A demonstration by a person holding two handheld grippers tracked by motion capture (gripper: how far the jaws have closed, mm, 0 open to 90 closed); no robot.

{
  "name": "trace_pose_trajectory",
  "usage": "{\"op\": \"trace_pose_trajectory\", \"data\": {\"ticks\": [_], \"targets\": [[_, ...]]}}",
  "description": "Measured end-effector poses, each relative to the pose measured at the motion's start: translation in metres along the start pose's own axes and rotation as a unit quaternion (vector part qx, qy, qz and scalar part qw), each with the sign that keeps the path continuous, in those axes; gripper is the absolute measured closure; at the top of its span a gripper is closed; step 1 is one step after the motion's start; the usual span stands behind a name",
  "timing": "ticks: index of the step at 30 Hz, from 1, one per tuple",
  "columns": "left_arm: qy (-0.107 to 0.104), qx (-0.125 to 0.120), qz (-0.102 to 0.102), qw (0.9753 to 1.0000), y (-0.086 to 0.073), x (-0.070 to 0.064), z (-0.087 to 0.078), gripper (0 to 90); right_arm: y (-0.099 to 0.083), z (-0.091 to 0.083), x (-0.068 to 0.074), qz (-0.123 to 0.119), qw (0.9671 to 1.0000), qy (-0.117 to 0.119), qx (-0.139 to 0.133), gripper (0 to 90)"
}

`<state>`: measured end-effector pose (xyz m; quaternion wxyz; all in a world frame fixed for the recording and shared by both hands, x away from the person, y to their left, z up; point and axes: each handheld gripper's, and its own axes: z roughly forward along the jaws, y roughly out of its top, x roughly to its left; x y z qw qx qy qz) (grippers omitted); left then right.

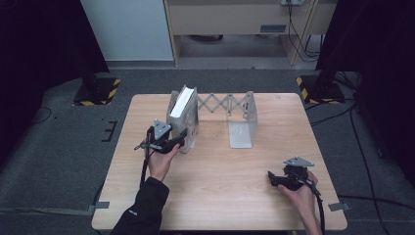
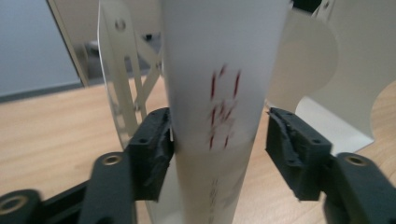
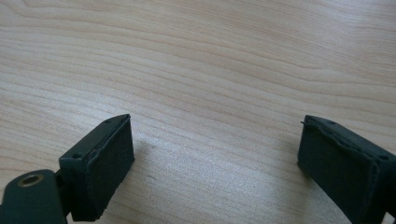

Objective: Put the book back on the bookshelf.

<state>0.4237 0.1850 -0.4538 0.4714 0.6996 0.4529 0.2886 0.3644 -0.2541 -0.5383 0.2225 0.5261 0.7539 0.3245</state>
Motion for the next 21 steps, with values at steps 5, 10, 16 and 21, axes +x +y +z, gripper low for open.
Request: {"op": "trace_pose_trajectory", "data": {"ticks": [5, 10, 16, 21], "targets": [[-0.01, -0.005, -0.024, 0.9996, -0.012, 0.005, 0.006, 49.4, 0.0, 0.0, 0.0, 0.0, 1.0, 0.0, 0.0, 11.0], [0.002, -0.012, -0.016, 0.9998, -0.013, 0.002, 0.006, 50.4, 0.0, 0.0, 0.0, 0.0, 1.0, 0.001, 0.001, 11.0], [0.025, -0.026, -0.013, 0.9993, -0.014, -0.003, 0.012, 51.3, 0.0, 0.0, 0.0, 0.0, 1.0, 0.0, 0.001, 10.9], [0.032, -0.035, -0.015, 0.9988, -0.014, -0.006, 0.017, 51.1, 0.0, 0.0, 0.0, 0.0, 1.0, 0.0, 0.001, 10.9]]}}
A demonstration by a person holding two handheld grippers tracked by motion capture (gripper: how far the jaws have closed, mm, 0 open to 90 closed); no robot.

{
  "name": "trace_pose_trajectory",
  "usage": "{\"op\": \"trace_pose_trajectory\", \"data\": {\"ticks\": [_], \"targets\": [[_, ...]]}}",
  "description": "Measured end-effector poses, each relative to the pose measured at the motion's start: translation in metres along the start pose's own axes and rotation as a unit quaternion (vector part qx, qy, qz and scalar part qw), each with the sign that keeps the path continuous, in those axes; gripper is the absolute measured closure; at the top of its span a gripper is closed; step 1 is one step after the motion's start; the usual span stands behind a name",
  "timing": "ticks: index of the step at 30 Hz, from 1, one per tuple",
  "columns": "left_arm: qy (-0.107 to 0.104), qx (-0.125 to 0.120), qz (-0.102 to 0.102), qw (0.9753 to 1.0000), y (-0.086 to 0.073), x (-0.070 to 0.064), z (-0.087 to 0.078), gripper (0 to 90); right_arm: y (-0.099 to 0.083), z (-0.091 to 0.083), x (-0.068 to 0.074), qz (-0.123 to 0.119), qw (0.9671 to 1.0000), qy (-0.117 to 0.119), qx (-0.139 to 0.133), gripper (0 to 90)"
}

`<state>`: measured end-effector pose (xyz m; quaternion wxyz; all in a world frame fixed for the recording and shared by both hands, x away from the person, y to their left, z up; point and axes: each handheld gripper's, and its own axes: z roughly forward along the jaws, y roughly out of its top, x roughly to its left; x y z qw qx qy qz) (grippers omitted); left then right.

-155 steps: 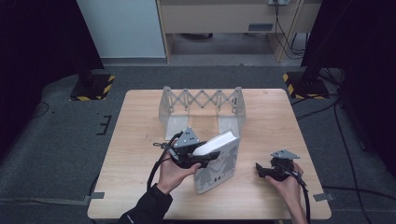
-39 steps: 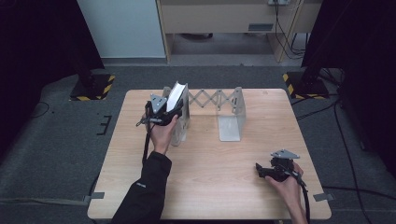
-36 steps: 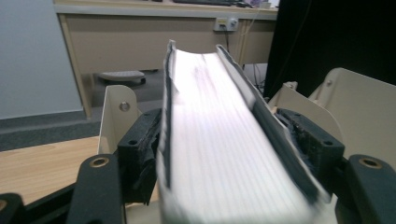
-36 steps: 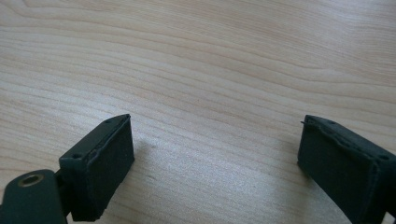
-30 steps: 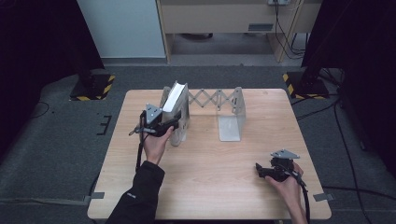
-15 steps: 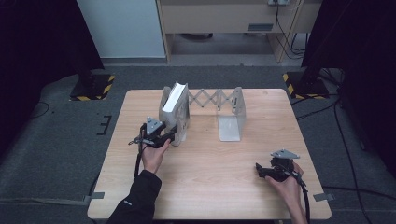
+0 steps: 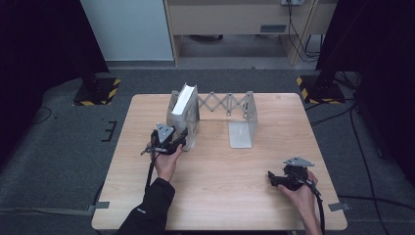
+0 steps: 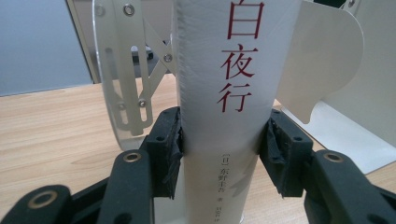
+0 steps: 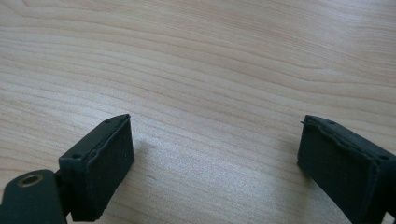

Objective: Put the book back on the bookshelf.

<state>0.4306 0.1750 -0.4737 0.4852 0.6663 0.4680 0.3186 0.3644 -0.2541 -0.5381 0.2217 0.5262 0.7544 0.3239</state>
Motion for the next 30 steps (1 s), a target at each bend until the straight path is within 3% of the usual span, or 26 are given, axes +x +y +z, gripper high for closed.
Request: {"op": "trace_pose_trajectory", "data": {"ticks": [6, 11, 15, 22, 30], "targets": [[-0.015, -0.002, 0.002, 0.9999, -0.002, 0.002, 0.001, 49.5, 0.0, 0.0, 0.0, 0.0, 1.0, 0.0, 0.0, 10.9], [-0.038, 0.021, 0.011, 0.999, -0.011, 0.006, -0.003, 47.4, 0.0, 0.0, 0.0, 0.0, 1.0, 0.0, 0.0, 10.9], [-0.049, 0.027, -0.009, 0.9984, -0.015, 0.007, -0.002, 50.5, 0.0, 0.0, 0.0, 0.0, 1.0, 0.0, 0.0, 10.9], [-0.058, 0.033, -0.014, 0.9977, -0.01, -0.003, 0.003, 49.4, 0.0, 0.0, 0.0, 0.0, 1.0, 0.0, 0.0, 11.0], [-0.05, 0.033, 0.01, 0.9982, -0.006, -0.013, 0.014, 47.3, 0.0, 0.0, 0.0, 0.0, 1.0, 0.0, 0.0, 11.0]]}}
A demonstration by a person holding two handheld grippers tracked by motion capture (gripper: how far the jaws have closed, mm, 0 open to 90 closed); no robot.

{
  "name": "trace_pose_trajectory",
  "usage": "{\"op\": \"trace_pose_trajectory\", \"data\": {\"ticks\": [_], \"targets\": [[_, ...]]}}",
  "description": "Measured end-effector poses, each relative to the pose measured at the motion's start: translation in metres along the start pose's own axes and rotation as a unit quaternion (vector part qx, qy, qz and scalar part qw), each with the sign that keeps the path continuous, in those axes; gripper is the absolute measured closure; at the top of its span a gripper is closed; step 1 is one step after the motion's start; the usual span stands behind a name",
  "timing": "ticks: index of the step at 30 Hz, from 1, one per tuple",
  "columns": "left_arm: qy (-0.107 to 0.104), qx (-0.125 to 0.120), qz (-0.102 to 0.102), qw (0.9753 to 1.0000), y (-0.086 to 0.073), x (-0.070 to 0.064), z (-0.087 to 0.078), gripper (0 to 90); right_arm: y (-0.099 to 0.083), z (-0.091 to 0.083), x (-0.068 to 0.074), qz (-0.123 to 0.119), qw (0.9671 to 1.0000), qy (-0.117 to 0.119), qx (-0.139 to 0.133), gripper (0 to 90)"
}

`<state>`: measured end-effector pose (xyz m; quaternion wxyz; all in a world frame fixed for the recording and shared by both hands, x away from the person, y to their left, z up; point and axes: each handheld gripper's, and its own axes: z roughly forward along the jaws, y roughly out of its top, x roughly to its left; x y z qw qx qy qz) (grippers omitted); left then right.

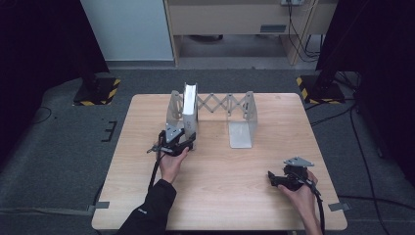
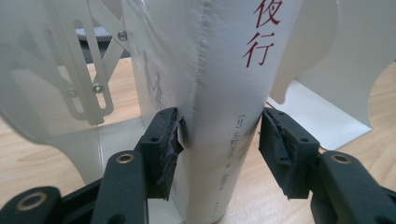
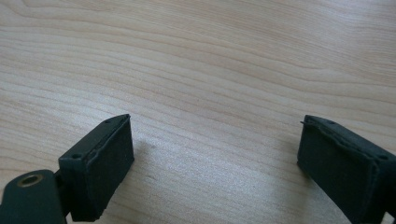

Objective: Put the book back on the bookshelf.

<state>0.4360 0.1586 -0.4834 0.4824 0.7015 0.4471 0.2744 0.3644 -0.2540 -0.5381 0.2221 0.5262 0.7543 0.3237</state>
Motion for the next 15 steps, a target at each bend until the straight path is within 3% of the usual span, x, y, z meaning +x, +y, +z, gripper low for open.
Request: {"op": "trace_pose_trajectory", "data": {"ticks": [9, 12, 15], "targets": [[-0.004, -0.003, 0.001, 1.0, 0.002, 0.002, 0.007, 44.9, 0.0, 0.0, 0.0, 0.0, 1.0, 0.0, 0.0, 10.9], [-0.011, -0.011, 0.001, 0.9999, 0.002, 0.003, 0.001, 43.3, 0.0, 0.0, 0.0, 0.0, 1.0, 0.0, 0.0, 11.0], [-0.034, -0.012, -0.005, 0.9993, 0.001, 0.005, -0.013, 35.7, 0.0, 0.0, 0.0, 0.0, 1.0, 0.0, 0.0, 10.9]]}}
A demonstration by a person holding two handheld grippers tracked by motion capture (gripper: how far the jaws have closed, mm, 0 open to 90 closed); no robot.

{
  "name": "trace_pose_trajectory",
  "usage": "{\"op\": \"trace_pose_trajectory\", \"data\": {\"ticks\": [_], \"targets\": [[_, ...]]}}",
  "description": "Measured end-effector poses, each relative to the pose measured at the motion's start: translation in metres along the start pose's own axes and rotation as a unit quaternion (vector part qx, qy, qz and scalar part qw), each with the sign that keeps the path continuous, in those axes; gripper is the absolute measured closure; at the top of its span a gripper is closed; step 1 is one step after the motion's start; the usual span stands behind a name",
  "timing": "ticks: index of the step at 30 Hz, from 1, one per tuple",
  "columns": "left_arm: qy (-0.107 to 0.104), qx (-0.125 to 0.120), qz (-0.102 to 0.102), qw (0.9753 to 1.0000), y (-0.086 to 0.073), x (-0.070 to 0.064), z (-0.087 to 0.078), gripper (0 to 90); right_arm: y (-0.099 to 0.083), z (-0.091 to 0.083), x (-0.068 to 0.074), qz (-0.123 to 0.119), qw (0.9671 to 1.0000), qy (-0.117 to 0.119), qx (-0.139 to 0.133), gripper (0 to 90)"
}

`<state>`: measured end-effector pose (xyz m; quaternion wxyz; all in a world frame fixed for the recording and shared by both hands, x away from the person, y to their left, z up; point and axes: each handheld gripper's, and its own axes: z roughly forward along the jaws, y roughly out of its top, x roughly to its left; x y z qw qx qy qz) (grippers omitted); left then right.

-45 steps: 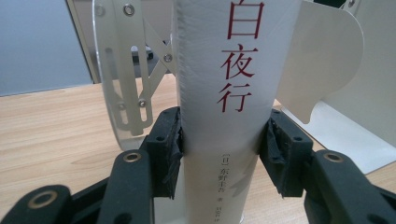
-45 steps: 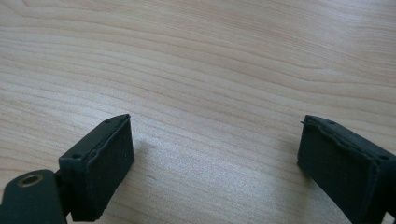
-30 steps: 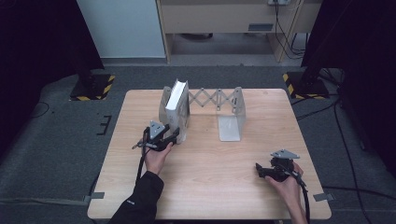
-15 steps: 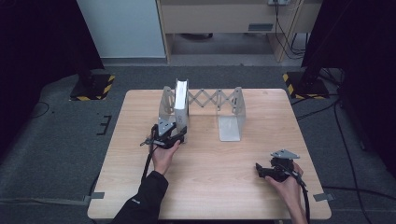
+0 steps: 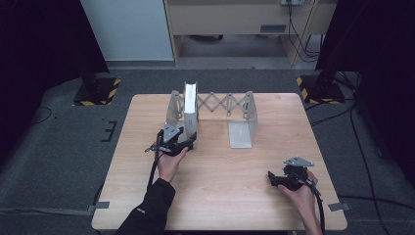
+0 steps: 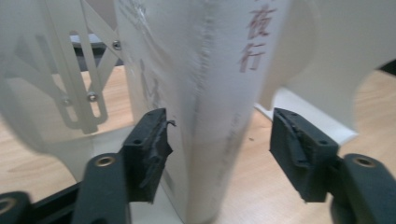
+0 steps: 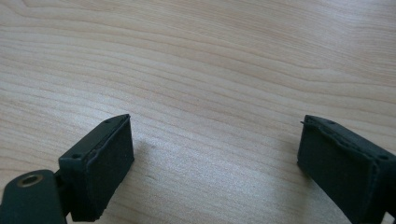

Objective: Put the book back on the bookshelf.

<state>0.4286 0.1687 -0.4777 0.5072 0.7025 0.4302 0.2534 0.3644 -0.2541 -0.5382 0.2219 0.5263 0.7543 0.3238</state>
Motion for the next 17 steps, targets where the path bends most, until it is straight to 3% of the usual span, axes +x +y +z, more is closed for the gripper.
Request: {"op": "trace_pose_trajectory", "data": {"ticks": [5, 7, 10, 17], "targets": [[-0.018, 0.03, 0.013, 0.9993, -0.009, 0.001, -0.03, 30.5, 0.0, 0.0, 0.0, 0.0, 1.0, 0.0, 0.0, 10.9], [-0.02, 0.044, 0.03, 0.9984, -0.015, 0.001, -0.042, 27.9, 0.0, 0.0, 0.0, 0.0, 1.0, 0.0, -0.001, 11.0], [-0.03, 0.079, 0.036, 0.9958, -0.026, 0.003, -0.058, 22.5, 0.0, 0.0, 0.0, 0.0, 1.0, 0.0, -0.001, 10.8], [-0.004, 0.136, 0.012, 0.9907, -0.062, 0.025, -0.083, 19.5, -0.002, -0.002, -0.003, -0.004, 1.0, 0.004, 0.001, 10.6]]}}
